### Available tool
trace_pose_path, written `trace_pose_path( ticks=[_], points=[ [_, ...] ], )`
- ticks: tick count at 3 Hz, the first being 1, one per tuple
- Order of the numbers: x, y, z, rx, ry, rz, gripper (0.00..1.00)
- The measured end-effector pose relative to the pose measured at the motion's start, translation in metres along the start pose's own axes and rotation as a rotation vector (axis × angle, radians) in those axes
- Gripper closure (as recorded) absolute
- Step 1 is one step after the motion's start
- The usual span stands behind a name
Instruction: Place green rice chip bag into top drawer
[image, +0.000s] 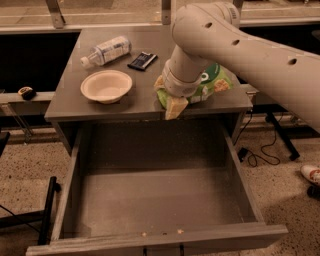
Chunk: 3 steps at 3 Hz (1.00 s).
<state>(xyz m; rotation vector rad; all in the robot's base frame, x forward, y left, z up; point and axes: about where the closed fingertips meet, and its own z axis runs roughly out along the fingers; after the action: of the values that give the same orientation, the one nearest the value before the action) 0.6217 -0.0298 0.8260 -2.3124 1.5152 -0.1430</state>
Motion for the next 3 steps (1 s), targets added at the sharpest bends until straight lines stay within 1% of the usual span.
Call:
trace_pose_path(
  ticks=[1, 2, 3],
  points=[
    [0.0, -0.001, -0.002, 0.0, 0.0, 0.0, 0.86],
    [-0.011, 0.006, -0.012, -0.001, -0.012, -0.059, 1.0],
    [-0.022, 0.023, -0.032, -0.002, -0.058, -0.097, 1.0]
  ],
)
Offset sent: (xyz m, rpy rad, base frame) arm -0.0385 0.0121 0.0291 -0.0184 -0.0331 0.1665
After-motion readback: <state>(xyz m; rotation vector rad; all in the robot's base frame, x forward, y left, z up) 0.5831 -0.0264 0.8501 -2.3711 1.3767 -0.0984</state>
